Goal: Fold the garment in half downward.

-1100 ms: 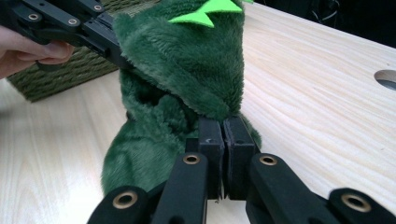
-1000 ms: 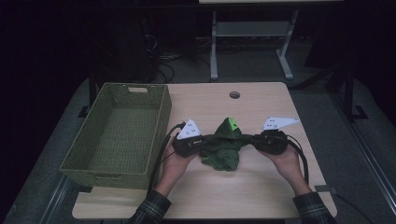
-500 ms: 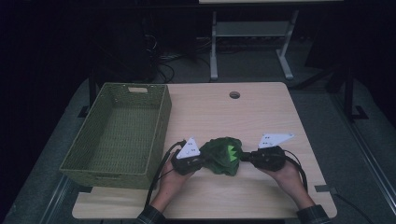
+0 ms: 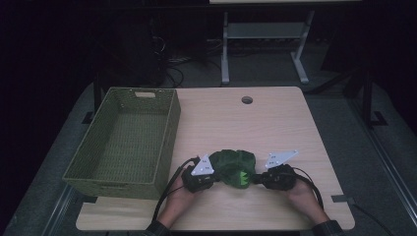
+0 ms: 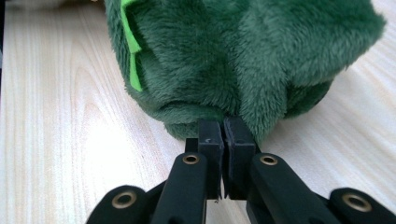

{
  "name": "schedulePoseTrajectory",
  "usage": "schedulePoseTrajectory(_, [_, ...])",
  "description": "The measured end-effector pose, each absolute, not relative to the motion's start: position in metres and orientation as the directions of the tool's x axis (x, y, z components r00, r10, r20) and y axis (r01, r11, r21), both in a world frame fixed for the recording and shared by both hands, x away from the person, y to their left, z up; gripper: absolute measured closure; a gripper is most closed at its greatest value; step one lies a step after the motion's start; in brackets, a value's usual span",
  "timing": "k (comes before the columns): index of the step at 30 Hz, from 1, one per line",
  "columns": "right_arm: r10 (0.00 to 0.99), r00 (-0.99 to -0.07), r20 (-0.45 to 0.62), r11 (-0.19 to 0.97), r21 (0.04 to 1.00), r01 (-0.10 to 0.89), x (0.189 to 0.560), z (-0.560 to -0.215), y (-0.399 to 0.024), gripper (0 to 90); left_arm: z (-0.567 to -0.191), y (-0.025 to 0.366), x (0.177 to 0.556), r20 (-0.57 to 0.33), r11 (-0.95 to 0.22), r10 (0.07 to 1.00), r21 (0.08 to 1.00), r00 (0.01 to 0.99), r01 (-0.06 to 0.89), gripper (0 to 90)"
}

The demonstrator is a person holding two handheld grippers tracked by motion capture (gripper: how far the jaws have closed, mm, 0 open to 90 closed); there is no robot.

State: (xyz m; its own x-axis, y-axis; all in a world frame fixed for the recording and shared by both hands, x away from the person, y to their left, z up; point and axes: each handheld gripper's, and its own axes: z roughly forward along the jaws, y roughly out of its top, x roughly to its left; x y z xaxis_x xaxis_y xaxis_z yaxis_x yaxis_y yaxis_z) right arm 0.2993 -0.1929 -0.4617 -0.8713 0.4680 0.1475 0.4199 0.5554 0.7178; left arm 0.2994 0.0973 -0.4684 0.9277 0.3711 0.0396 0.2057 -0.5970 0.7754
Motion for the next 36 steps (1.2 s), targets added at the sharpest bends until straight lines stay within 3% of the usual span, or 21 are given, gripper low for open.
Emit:
schedulePoseTrajectory(9, [0.48, -0.87, 0.114, 0.584, 0.699, 0.414, 0.301, -0.467, -0.187, 86.9, -0.473, 0.095, 0.304, 0.036, -0.602, 0.369, 0.771, 0.929, 0.209, 84.6])
schedulePoseTrajectory(15, [0.491, -0.865, 0.103, 0.585, 0.697, 0.415, 0.302, -0.47, -0.184, 85.8, -0.473, 0.09, 0.305, 0.081, -0.627, 0.36, 0.758, 0.929, 0.177, 83.4])
schedulePoseTrajectory(16, [0.494, -0.861, 0.119, 0.572, 0.701, 0.425, 0.301, -0.468, -0.186, 80.2, -0.471, 0.092, 0.304, 0.047, -0.601, 0.369, 0.774, 0.928, 0.199, 78.0])
schedulePoseTrajectory(23, [0.509, -0.851, 0.132, 0.524, 0.736, 0.428, 0.289, -0.452, -0.199, 63.2, -0.456, 0.1, 0.297, -0.005, -0.545, 0.391, 0.805, 0.92, 0.236, 66.8])
schedulePoseTrajectory(29, [0.519, -0.845, 0.132, 0.504, 0.751, 0.426, 0.278, -0.449, -0.21, 55.7, -0.452, 0.108, 0.287, -0.01, -0.555, 0.405, 0.792, 0.914, 0.254, 57.0])
schedulePoseTrajectory(31, [0.524, -0.84, 0.139, 0.494, 0.754, 0.433, 0.274, -0.448, -0.214, 56.2, -0.449, 0.112, 0.283, -0.015, -0.545, 0.41, 0.798, 0.912, 0.258, 56.1])
schedulePoseTrajectory(36, [0.527, -0.839, 0.135, 0.465, 0.781, 0.417, 0.275, -0.439, -0.222, 70.0, -0.438, 0.117, 0.28, -0.017, -0.509, 0.419, 0.824, 0.908, 0.25, 63.3])
